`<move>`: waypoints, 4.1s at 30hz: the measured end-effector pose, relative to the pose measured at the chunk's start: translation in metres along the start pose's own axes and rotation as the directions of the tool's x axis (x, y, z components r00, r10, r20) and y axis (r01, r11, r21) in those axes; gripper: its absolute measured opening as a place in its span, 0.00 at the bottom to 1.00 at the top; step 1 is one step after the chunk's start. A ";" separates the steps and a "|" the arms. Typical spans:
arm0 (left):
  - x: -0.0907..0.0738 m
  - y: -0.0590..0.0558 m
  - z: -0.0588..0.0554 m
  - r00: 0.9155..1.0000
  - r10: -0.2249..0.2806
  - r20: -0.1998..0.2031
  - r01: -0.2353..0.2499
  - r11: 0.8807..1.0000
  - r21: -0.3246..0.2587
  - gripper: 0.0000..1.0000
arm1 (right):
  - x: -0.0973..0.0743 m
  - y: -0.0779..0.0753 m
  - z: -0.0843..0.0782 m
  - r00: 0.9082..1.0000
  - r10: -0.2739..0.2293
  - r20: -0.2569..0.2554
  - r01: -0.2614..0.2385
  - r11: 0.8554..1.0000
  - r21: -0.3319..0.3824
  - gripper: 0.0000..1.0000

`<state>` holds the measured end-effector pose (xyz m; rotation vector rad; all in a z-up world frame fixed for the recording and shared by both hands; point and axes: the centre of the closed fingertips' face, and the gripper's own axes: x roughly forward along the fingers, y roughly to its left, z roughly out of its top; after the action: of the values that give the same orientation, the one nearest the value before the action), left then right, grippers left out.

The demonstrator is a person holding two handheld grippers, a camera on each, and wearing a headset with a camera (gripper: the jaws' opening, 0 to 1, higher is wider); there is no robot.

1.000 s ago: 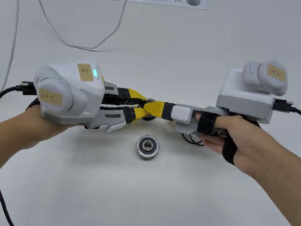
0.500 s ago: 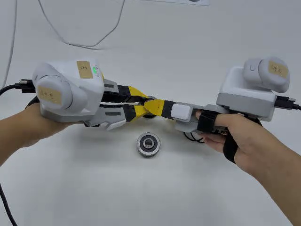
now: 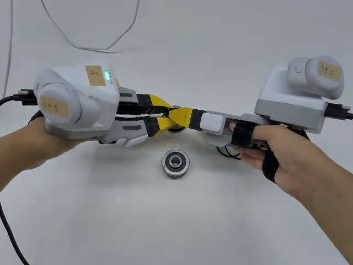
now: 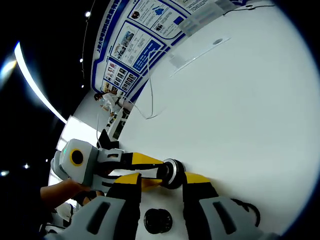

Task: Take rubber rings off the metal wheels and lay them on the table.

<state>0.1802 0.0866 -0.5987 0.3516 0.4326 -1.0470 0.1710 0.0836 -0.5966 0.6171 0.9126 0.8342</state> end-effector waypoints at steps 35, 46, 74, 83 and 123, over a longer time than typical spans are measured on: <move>0.000 0.001 0.000 1.000 -0.007 -0.006 0.007 1.000 -0.002 0.12 | 0.001 -0.001 0.001 1.000 -0.003 0.029 0.003 1.000 0.010 0.37; 0.000 0.000 0.001 1.000 -0.009 -0.006 0.009 1.000 -0.002 0.12 | 0.002 0.000 0.002 0.999 -0.001 0.041 0.001 1.000 0.019 0.38; 0.000 0.000 0.002 1.000 -0.007 0.001 0.007 1.000 0.002 0.12 | 0.002 0.003 -0.001 0.996 -0.083 0.015 0.083 0.996 0.013 0.42; 0.000 0.001 0.002 1.000 0.002 0.002 -0.002 1.000 0.003 0.12 | 0.004 0.005 -0.001 0.995 -0.094 0.030 0.094 0.996 -0.008 0.43; 0.000 0.002 0.001 1.000 0.010 -0.005 -0.010 1.000 -0.006 0.11 | 0.000 0.006 0.001 0.992 -0.031 0.121 0.014 0.990 0.138 0.43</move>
<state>0.1819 0.0869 -0.5976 0.3510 0.4376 -1.0348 0.1697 0.0866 -0.5914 0.7678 0.8670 0.7091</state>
